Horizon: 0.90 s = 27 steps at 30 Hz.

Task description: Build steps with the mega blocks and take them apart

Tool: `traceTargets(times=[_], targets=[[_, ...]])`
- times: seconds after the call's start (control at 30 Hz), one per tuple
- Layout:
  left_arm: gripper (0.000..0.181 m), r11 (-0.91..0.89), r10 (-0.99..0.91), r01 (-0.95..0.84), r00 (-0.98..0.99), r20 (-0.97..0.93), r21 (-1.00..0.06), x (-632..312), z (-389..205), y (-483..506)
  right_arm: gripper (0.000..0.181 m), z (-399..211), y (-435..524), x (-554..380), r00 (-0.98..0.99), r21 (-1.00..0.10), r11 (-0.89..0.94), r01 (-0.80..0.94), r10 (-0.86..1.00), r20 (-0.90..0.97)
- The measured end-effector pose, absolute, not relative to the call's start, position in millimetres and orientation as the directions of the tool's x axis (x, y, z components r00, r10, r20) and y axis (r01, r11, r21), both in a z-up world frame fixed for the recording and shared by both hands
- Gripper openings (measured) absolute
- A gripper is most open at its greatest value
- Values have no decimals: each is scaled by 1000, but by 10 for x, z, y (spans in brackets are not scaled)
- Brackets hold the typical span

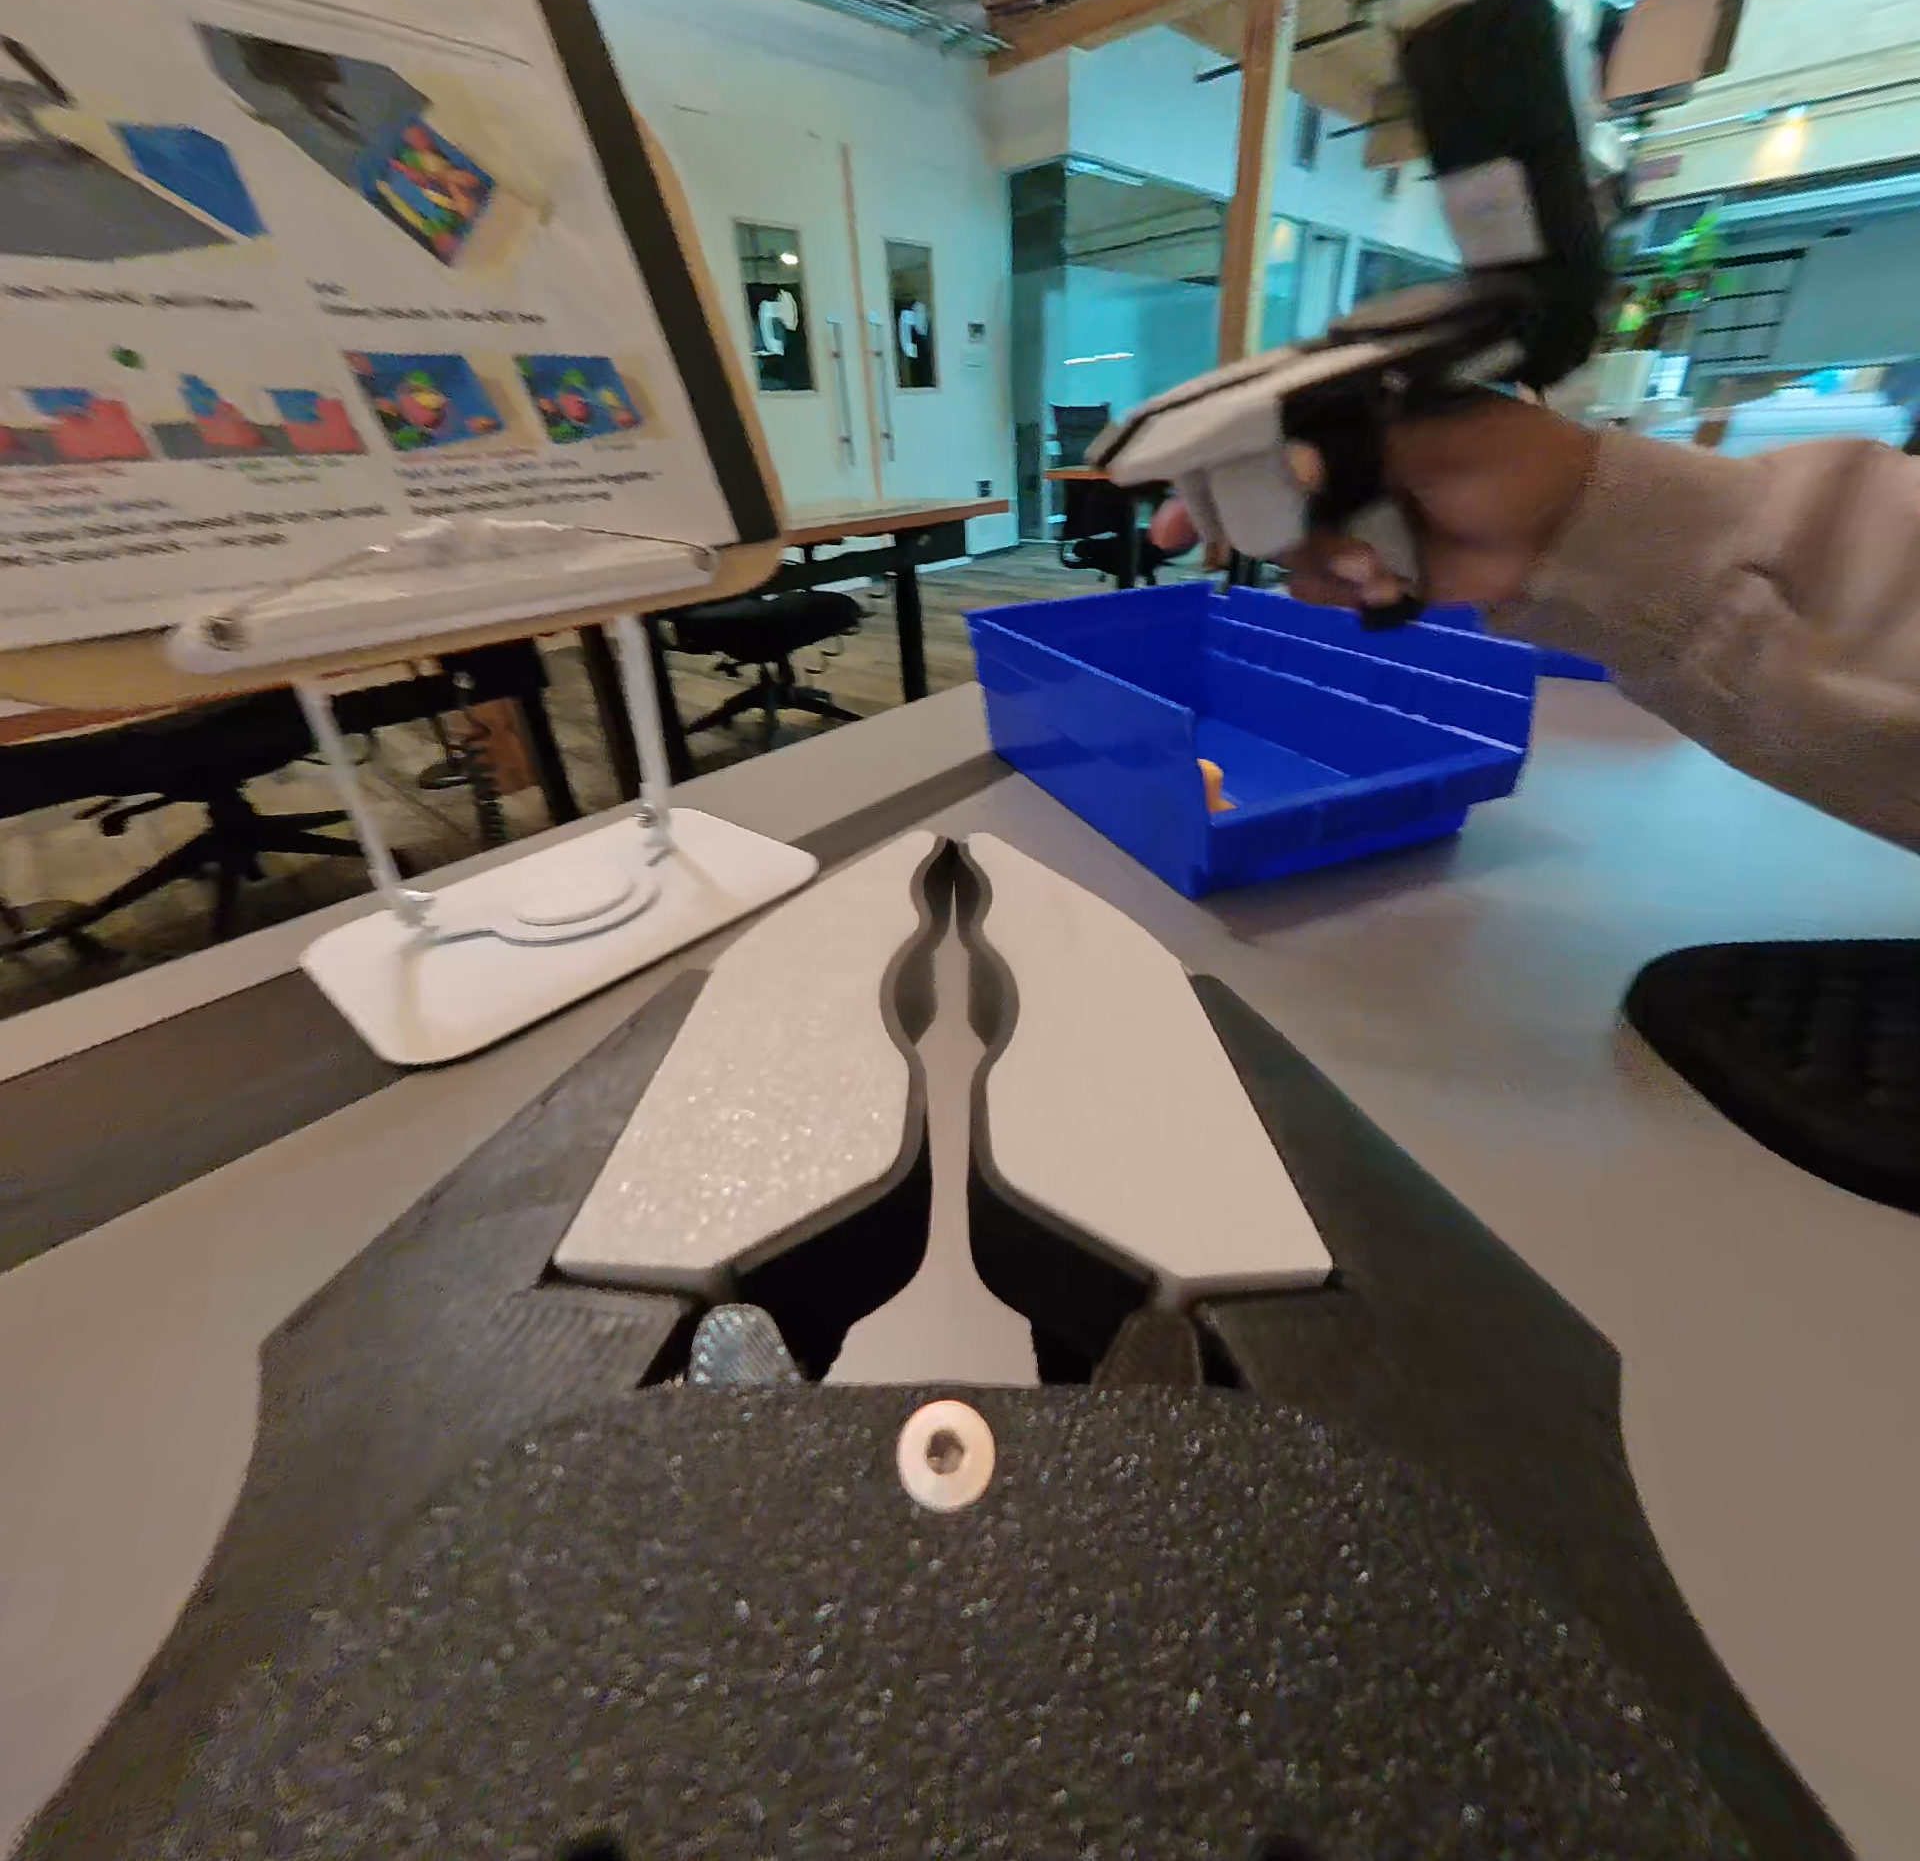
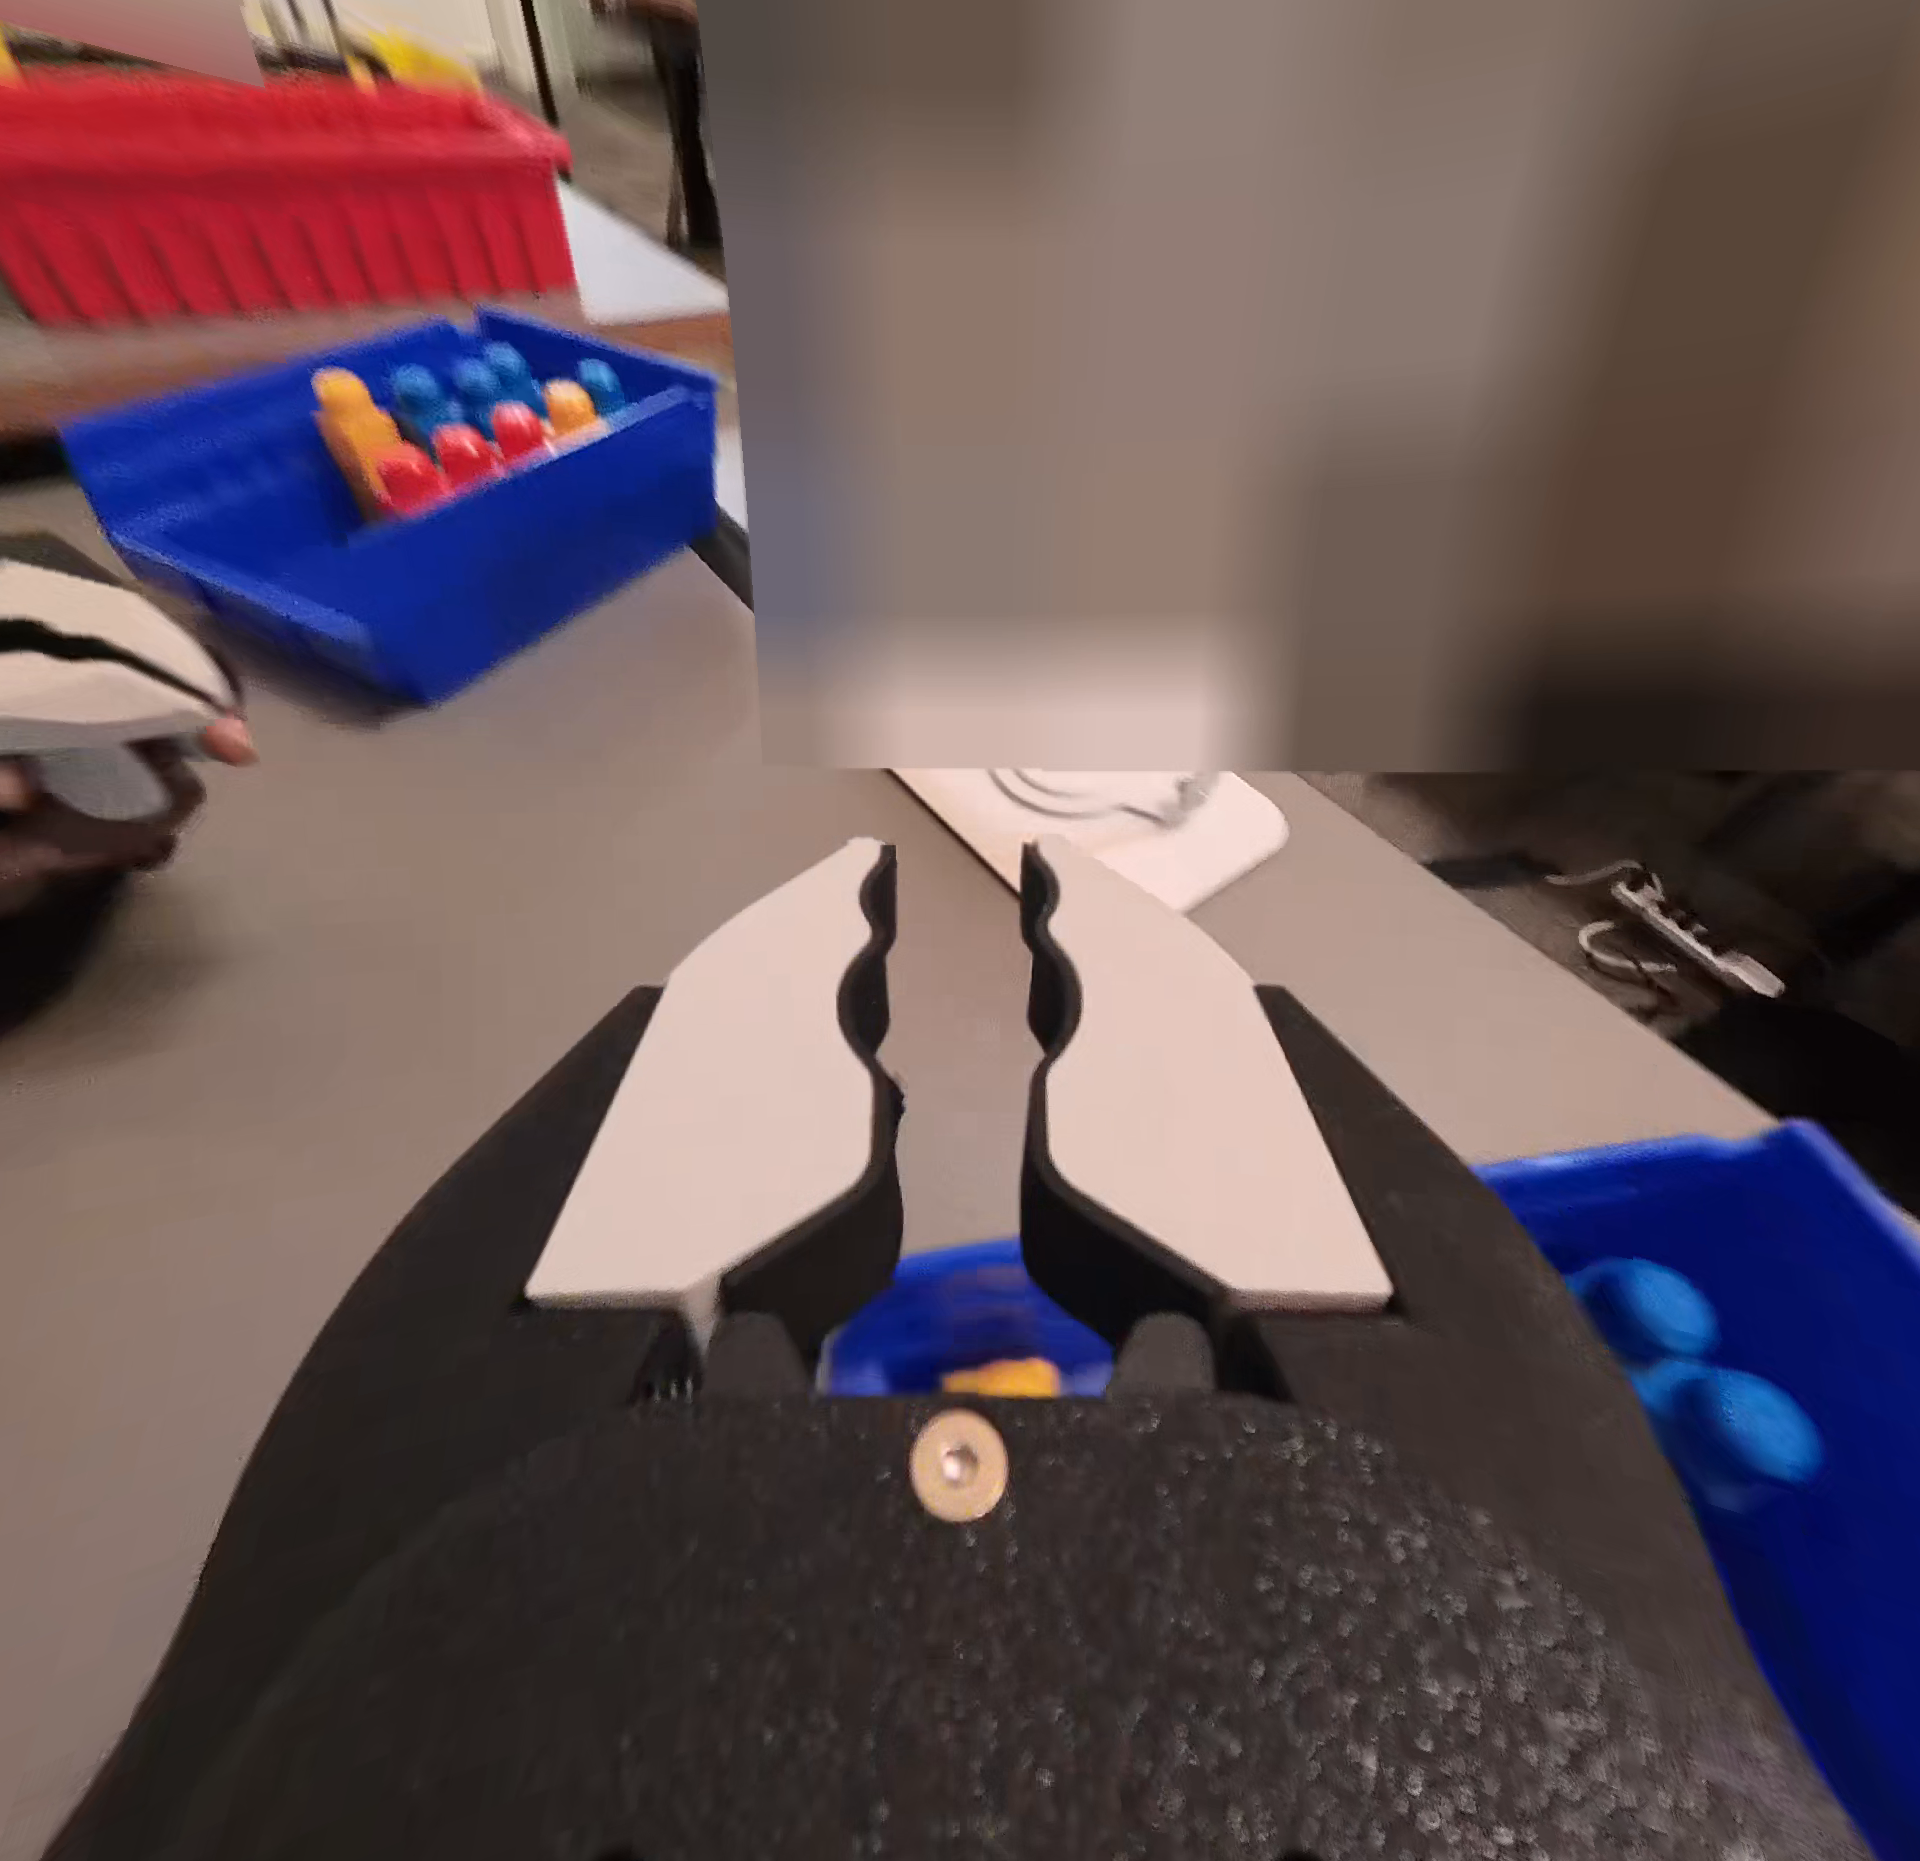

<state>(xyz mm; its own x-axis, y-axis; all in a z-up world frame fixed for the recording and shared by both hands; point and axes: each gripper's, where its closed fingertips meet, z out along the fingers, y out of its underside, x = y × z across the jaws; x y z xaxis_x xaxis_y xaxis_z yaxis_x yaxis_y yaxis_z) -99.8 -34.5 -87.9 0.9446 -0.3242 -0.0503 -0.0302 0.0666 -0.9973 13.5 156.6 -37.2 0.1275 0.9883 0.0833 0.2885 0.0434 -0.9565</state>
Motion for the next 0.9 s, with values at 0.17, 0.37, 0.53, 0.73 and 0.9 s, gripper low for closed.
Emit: traceTargets(times=[0.17,0.37,0.53,0.73,0.9], targets=[[0,121,-164,12,986,-8,-993,-1472,-676,-441,11,-509,983,99,216,-999,-43,1,975,-42],[0,148,54,4,998,13,-989,-2174,-530,-690,0,-787,939,218,329,-998,-32,-48,943,-46],[10,42,356,-19,934,-3,-999,-3029,-528,-1113,0,-870,988,262,333,-1000,1,-20,943,-6],[41,-259,442,122,897,-5,-958,-3583,-1006,-1256,0,-861,896,229,285,-999,20,-27,958,11],[53,-479,441,185,896,-53,-858,-3715,-1426,-996,0,-889,789,178,249,-999,51,-6,967,48]])
